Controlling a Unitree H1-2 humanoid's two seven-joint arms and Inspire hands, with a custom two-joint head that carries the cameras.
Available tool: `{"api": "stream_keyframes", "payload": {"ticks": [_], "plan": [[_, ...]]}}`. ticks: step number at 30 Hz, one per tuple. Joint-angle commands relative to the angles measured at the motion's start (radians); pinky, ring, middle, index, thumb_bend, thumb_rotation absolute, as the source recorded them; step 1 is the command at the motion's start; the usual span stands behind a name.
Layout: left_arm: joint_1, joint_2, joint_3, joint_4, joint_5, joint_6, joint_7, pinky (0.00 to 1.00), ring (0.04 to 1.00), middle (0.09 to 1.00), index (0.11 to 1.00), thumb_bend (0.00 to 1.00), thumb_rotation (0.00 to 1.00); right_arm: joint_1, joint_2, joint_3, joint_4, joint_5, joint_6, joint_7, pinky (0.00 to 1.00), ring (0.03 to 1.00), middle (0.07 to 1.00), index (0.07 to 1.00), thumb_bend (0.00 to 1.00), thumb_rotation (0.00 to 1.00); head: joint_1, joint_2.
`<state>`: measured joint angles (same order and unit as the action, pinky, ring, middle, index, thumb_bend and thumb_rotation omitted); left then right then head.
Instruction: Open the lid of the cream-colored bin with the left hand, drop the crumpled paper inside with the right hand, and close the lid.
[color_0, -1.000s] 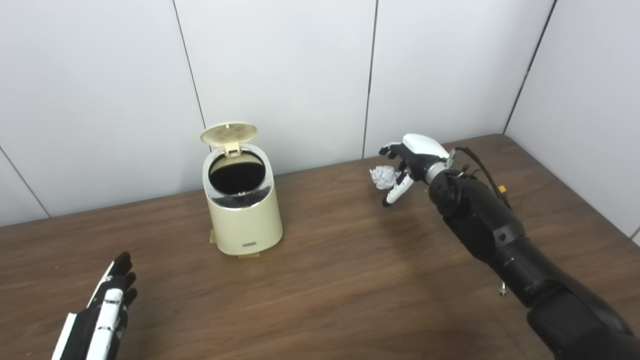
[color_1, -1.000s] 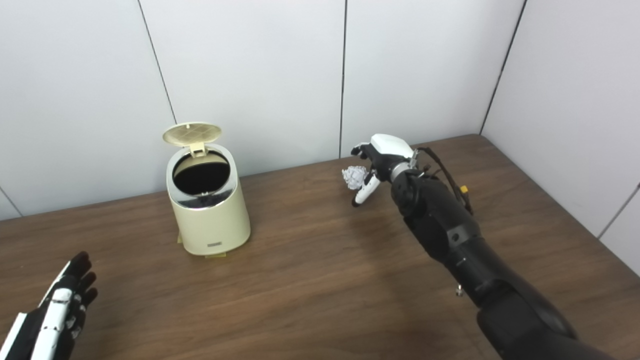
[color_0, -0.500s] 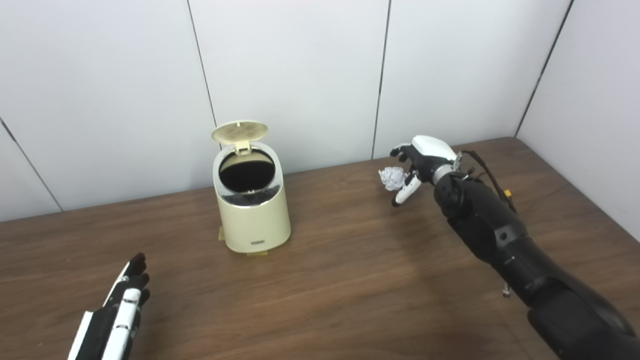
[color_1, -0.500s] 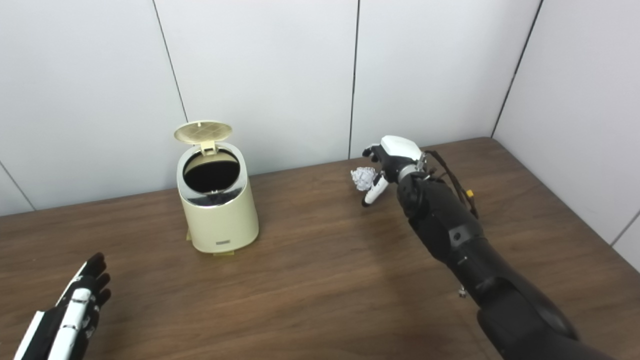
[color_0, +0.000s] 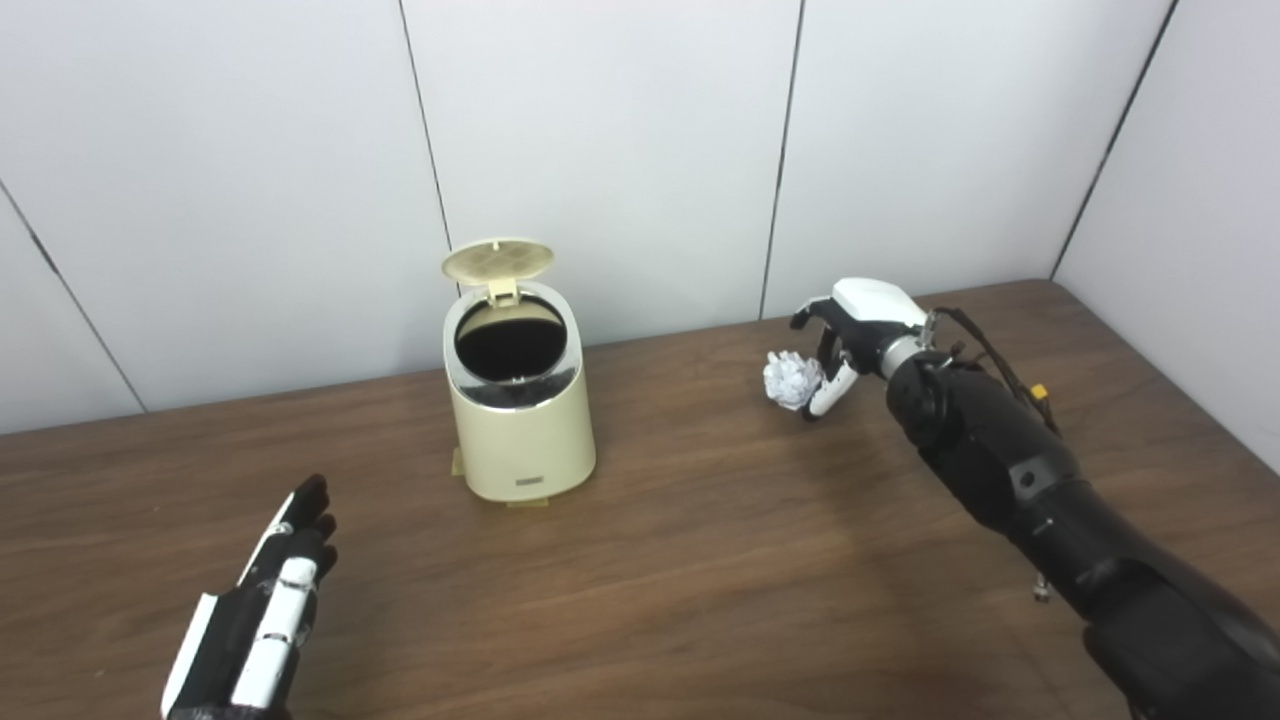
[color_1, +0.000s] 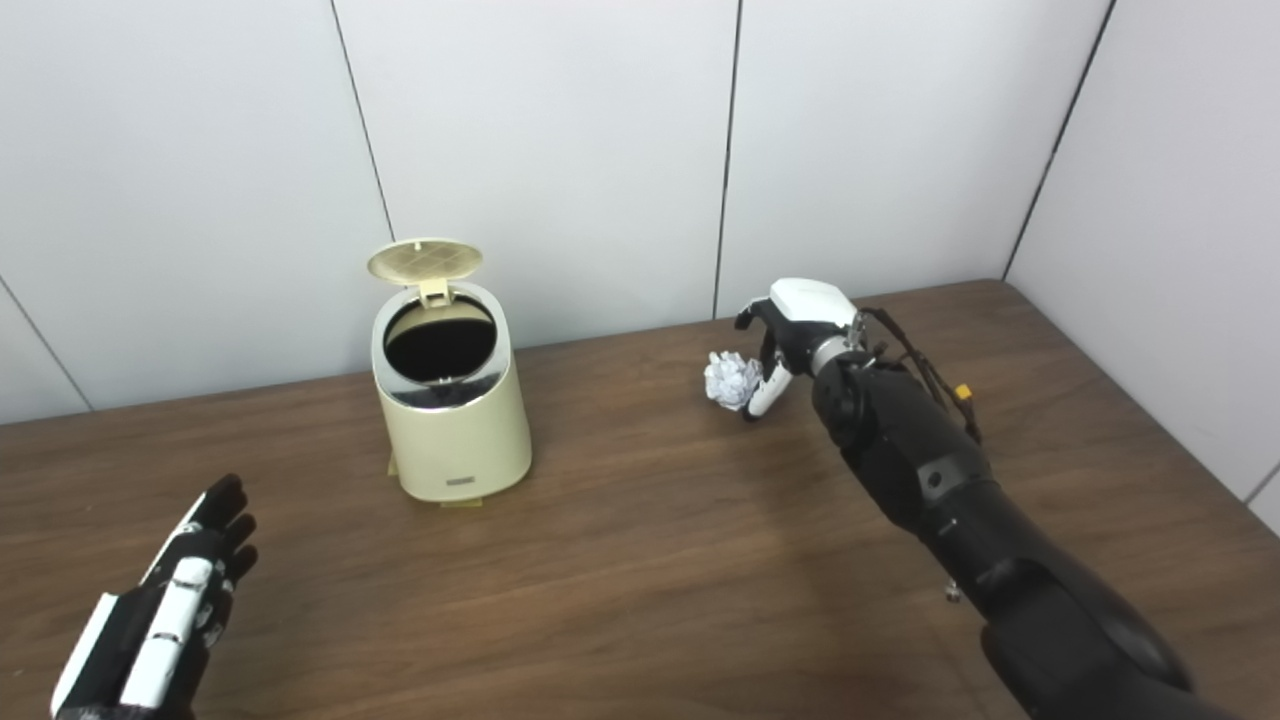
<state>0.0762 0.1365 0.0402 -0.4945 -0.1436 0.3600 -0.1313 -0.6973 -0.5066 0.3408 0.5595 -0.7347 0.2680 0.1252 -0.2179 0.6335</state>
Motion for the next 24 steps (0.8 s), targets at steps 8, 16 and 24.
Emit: {"api": "stream_keyframes", "payload": {"ticks": [8,16,24], "plan": [[-0.009,0.014,-0.008,-0.030,-0.002,-0.027,-0.009,1.00,1.000,1.000,1.000,0.53,0.75,-0.059,-0.023,0.051,-0.019,-0.053,-0.006,0.012,0.29,0.419,0.508,0.732,0.88,0.06,-0.002,0.006],[-0.008,0.017,-0.010,-0.026,-0.003,-0.035,-0.007,1.00,1.000,1.000,1.000,0.50,0.76,-0.052,0.006,0.041,-0.049,-0.033,0.025,0.040,0.46,0.603,0.687,0.729,0.91,0.09,-0.006,0.012],[-0.016,0.015,0.007,-0.002,-0.010,-0.042,0.000,1.00,1.000,1.000,1.000,0.51,0.73,-0.059,0.014,0.045,-0.072,-0.043,0.068,0.073,0.31,0.456,0.555,0.740,0.96,0.10,-0.011,0.015]]}}
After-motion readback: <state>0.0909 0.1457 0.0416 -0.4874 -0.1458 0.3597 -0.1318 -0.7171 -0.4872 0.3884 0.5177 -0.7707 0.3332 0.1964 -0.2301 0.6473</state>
